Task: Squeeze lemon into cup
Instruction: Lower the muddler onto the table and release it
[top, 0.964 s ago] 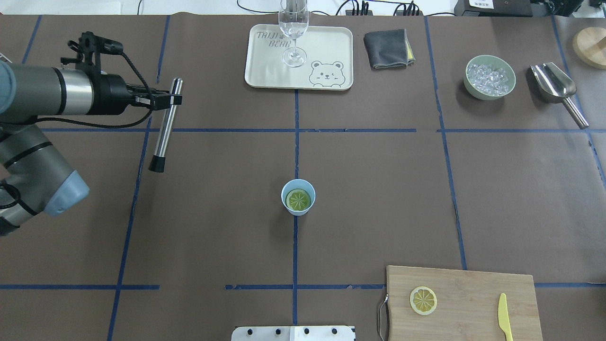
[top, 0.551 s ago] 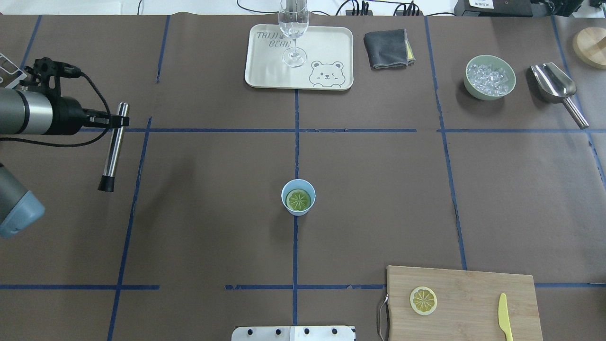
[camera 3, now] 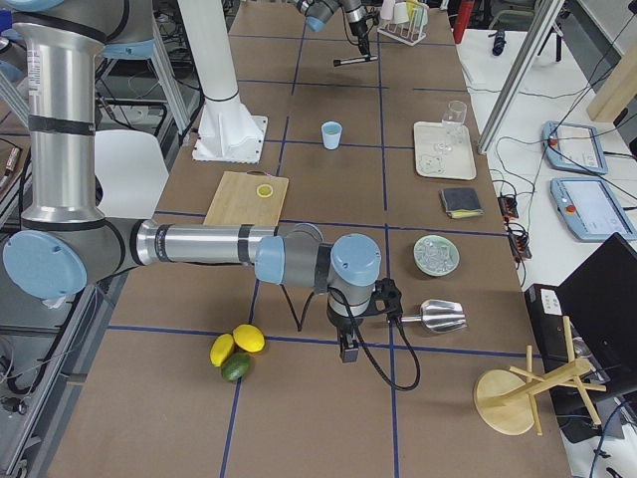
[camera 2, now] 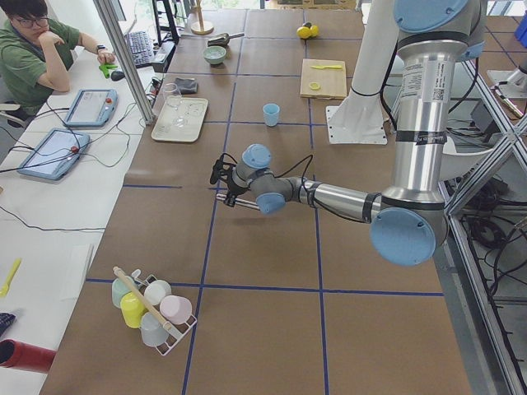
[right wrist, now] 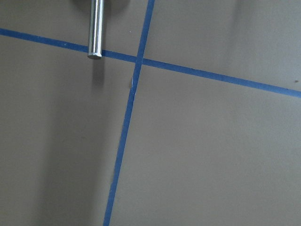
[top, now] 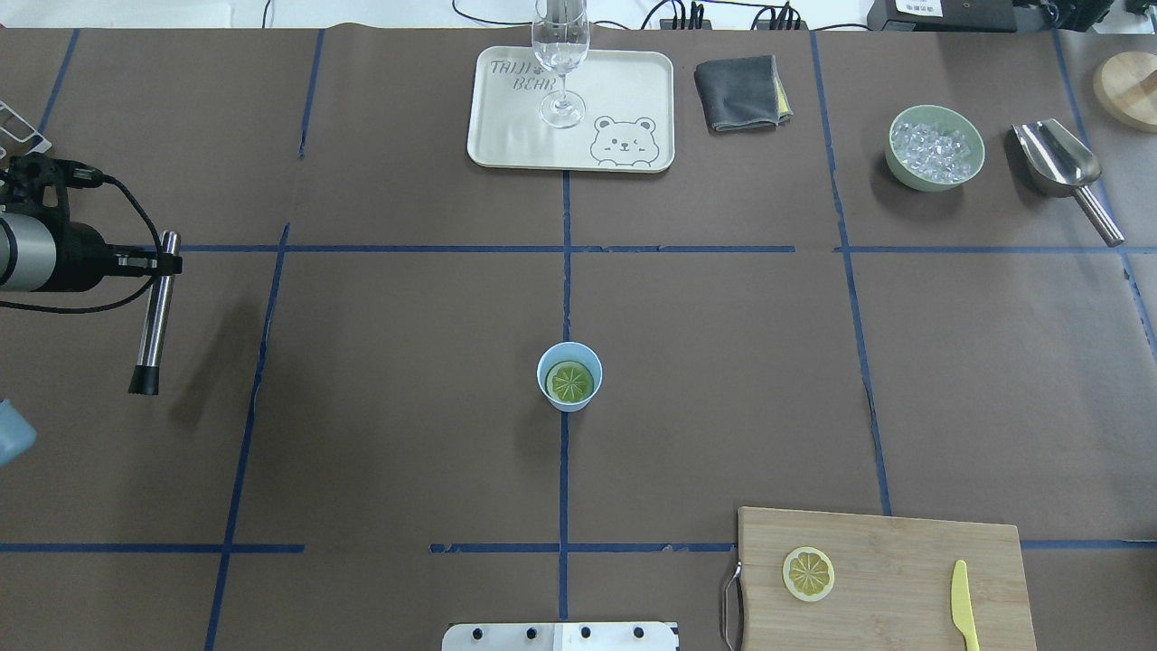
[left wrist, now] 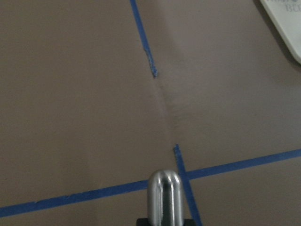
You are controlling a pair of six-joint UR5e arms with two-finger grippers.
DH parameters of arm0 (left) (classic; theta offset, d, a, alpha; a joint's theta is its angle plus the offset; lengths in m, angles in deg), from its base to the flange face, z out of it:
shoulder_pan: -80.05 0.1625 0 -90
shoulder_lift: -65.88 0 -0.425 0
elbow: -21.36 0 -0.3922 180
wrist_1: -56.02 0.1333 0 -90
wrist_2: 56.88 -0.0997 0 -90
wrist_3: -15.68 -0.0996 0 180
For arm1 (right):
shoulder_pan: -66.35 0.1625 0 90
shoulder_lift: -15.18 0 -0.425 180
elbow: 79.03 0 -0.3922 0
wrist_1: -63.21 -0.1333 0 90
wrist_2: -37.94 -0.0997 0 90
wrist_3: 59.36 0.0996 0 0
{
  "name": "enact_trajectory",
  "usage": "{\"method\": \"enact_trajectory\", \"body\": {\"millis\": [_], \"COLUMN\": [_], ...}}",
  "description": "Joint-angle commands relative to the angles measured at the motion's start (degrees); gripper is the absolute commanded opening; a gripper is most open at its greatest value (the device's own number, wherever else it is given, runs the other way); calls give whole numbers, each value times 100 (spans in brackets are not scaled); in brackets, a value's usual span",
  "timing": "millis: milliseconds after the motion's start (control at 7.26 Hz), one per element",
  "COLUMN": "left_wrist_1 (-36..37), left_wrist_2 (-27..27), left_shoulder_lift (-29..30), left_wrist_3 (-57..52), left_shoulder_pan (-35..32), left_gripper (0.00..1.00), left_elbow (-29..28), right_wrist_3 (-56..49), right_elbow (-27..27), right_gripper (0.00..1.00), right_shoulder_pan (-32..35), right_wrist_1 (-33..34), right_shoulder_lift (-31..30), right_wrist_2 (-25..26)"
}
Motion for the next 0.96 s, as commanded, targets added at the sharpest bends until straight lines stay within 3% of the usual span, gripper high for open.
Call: {"method": "enact_trajectory", "body": {"millis": [0, 413, 826], "left_wrist_1": [620, 1543, 1644], "left_wrist_2": [-14, -153, -313], "left_shoulder_lift": [78, 507, 597], "left_wrist_3": [13, 22, -57], "left_shoulder_pan": [32, 49, 407], "left_gripper": [0, 0, 0], "left_elbow": [18, 36, -34], "right_wrist_3": [0, 0, 0], "right_elbow": [2, 2, 2], "right_gripper": [100, 100, 100], "right_shoulder_pan": [0, 0, 0], "right_wrist_1": [2, 2, 2], "right_shoulder_lift": [-7, -16, -16], "right_wrist_2": [-43, -44, -44]}}
